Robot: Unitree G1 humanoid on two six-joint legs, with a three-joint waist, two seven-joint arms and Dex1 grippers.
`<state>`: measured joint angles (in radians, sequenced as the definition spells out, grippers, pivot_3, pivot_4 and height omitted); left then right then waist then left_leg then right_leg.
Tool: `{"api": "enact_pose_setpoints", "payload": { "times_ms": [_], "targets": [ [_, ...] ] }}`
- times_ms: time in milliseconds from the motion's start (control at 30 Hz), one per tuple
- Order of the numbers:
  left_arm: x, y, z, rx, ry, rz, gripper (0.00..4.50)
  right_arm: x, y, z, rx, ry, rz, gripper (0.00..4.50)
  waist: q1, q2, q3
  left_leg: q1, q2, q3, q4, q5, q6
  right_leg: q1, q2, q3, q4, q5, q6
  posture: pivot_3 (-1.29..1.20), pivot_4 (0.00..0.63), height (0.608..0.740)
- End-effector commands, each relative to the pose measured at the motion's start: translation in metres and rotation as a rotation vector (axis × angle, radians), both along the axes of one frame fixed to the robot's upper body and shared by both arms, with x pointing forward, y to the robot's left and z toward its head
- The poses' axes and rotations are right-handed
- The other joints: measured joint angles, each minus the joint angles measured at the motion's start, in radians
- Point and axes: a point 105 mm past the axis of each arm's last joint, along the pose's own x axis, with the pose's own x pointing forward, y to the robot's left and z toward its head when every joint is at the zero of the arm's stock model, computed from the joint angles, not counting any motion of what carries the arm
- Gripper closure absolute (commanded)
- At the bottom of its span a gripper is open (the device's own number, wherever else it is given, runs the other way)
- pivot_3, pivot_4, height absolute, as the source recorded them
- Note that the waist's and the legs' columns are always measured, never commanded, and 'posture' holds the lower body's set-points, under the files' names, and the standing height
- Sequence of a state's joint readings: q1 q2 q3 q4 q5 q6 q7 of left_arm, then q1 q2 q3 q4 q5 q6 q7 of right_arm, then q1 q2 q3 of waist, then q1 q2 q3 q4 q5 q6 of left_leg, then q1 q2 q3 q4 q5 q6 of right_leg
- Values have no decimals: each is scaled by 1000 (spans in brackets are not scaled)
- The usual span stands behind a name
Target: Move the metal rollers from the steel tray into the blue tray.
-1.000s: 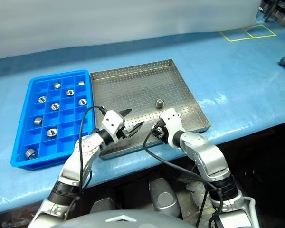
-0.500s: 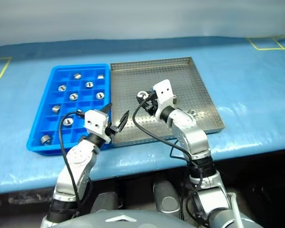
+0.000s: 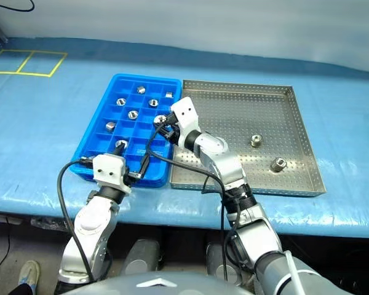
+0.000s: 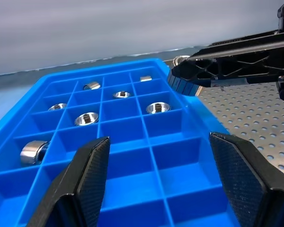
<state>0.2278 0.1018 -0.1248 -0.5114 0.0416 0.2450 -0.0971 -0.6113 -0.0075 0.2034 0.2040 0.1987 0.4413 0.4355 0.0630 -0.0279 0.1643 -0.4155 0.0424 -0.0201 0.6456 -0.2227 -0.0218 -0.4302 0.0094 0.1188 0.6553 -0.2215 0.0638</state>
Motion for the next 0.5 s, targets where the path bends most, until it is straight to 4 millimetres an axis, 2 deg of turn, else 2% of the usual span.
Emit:
{"api": "enact_pose_setpoints", "payload": {
  "times_ms": [33, 500],
  "targets": [
    [-5, 3, 17, 1, -65, 38, 817, 6, 9, 17, 20, -60, 0, 2791, 12, 0, 0, 0, 0, 0, 0, 0, 0, 0, 0, 0, 0, 0, 0, 412, 150, 740],
    [-13, 6, 16, 19, -63, 86, 817, 22, 8, 10, -38, -86, -84, 2791, 94, 2, 1, 0, 1, 0, -1, 0, 0, -1, 0, -2, 0, -1, -2, 484, 150, 740]
  ]
}}
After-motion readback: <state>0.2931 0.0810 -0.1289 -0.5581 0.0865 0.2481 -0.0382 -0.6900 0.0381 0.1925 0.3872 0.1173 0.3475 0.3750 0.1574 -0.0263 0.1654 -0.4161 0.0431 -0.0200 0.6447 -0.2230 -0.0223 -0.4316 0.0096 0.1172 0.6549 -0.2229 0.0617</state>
